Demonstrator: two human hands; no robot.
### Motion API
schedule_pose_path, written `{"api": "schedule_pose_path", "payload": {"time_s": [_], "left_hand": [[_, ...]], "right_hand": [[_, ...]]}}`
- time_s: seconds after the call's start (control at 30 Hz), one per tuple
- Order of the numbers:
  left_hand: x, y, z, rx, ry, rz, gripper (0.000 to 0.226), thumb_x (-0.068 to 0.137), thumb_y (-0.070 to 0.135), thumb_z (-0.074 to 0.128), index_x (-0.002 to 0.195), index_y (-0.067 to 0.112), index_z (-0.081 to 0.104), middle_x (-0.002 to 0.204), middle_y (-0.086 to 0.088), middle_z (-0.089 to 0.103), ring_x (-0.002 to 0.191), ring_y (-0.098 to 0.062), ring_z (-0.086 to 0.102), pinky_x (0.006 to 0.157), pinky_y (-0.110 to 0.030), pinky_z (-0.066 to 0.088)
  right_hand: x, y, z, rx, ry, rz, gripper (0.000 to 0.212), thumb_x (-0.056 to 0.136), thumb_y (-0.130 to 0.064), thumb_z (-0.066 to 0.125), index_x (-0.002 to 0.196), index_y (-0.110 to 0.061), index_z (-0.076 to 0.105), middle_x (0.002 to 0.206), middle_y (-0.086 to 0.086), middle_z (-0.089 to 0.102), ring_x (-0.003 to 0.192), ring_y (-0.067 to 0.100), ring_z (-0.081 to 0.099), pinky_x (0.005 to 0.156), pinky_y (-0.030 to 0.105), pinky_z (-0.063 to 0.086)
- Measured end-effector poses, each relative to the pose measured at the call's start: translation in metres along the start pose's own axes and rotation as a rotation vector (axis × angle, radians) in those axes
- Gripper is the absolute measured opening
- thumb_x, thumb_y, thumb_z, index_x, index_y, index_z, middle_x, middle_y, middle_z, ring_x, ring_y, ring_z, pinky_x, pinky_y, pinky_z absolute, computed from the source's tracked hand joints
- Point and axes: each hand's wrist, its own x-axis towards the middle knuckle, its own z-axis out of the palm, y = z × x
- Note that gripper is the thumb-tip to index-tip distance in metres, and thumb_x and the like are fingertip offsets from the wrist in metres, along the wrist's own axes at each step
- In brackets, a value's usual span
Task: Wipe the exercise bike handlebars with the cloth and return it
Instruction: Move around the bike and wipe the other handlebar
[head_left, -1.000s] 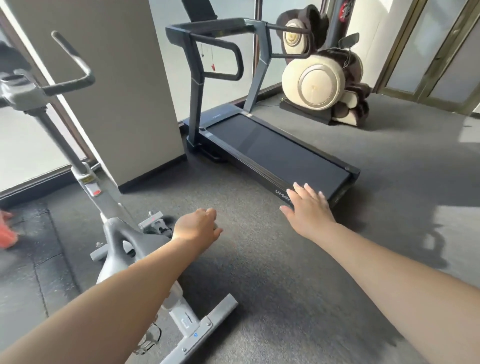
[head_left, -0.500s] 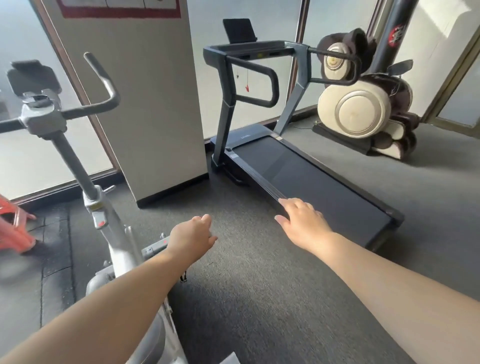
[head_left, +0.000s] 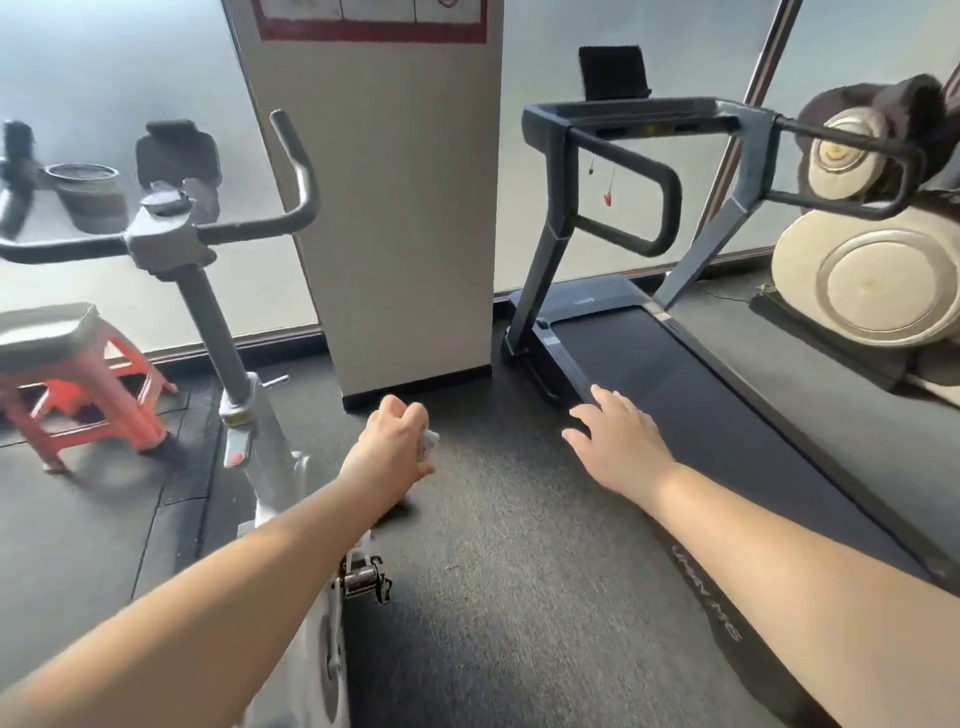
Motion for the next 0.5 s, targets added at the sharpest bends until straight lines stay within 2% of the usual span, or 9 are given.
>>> {"api": "schedule_pose_path", "payload": {"time_s": [0.1, 0.23, 0.33, 0.43, 0.5], "left_hand": [[0.031, 0.010, 0.006, -0.098, 0.036, -0.080, 0.045, 0.071, 0.015, 0.075, 0.106, 0.019, 0.047, 0.106, -0.004, 0.038, 0.087, -0.026, 0.052, 0.072, -0.037, 0.051], [0.070, 0.027, 0.007, -0.173, 0.091, -0.162, 0.059, 0.074, 0.027, 0.075, 0.121, 0.022, 0.040, 0.113, -0.002, 0.055, 0.093, -0.025, 0.057, 0.075, -0.031, 0.045], [0.088, 0.033, 0.004, -0.149, 0.191, -0.258, 0.037, 0.085, 0.040, 0.061, 0.112, 0.022, 0.043, 0.096, 0.004, 0.060, 0.084, -0.028, 0.057, 0.066, -0.031, 0.039], [0.103, 0.030, -0.003, -0.174, 0.256, -0.330, 0.021, 0.092, 0.044, 0.046, 0.100, 0.025, 0.046, 0.083, -0.004, 0.065, 0.069, -0.032, 0.056, 0.063, -0.036, 0.047], [0.111, 0.022, -0.010, -0.209, 0.279, -0.368, 0.017, 0.093, 0.042, 0.045, 0.096, 0.026, 0.049, 0.081, -0.006, 0.064, 0.068, -0.031, 0.056, 0.062, -0.035, 0.047]], "right_hand": [[0.046, 0.013, -0.009, 0.009, 0.004, -0.063, 0.048, 0.096, -0.043, 0.040, 0.139, -0.021, 0.041, 0.156, 0.011, 0.023, 0.144, 0.030, 0.020, 0.115, 0.048, 0.021], [0.104, 0.033, -0.020, 0.045, 0.011, -0.146, 0.051, 0.096, -0.043, 0.039, 0.143, -0.025, 0.033, 0.157, 0.009, 0.023, 0.145, 0.028, 0.020, 0.115, 0.048, 0.020], [0.142, 0.039, -0.022, 0.068, -0.026, -0.173, 0.052, 0.096, -0.043, 0.039, 0.144, -0.028, 0.030, 0.158, 0.006, 0.020, 0.145, 0.027, 0.018, 0.115, 0.049, 0.019], [0.175, 0.037, -0.023, 0.079, -0.060, -0.195, 0.052, 0.096, -0.044, 0.039, 0.145, -0.029, 0.028, 0.158, 0.004, 0.019, 0.145, 0.026, 0.018, 0.115, 0.049, 0.019], [0.194, 0.031, -0.021, 0.093, -0.063, -0.231, 0.051, 0.096, -0.043, 0.038, 0.144, -0.028, 0.031, 0.157, 0.004, 0.022, 0.144, 0.026, 0.020, 0.114, 0.049, 0.020]]}}
